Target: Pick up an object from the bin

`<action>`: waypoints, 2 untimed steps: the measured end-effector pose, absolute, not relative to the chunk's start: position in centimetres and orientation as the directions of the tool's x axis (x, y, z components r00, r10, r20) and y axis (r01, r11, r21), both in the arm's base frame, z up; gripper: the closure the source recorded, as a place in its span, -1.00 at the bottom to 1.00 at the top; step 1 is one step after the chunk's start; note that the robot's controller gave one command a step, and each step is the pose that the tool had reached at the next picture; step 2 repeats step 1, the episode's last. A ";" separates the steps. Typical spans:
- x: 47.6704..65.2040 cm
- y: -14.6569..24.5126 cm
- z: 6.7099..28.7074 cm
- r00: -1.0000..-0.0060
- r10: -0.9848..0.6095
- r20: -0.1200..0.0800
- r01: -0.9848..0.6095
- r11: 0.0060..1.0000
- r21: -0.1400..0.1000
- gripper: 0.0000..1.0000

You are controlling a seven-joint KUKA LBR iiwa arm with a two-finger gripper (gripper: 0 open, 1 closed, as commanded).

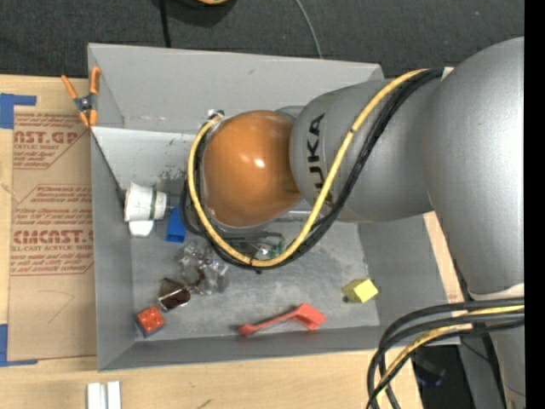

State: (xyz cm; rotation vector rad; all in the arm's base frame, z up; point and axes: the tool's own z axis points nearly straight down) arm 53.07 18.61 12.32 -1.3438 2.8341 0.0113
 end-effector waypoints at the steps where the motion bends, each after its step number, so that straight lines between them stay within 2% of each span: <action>1: 53.1 18.6 13.0 -0.633 -0.774 -0.008 -0.774 0.633 0.004 1.00; 2: 53.1 18.6 13.0 -0.633 -0.774 -0.008 -0.774 0.633 0.004 1.00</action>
Offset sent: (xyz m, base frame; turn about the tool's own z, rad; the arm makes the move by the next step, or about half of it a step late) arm 0.0000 0.0001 0.0119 0.0000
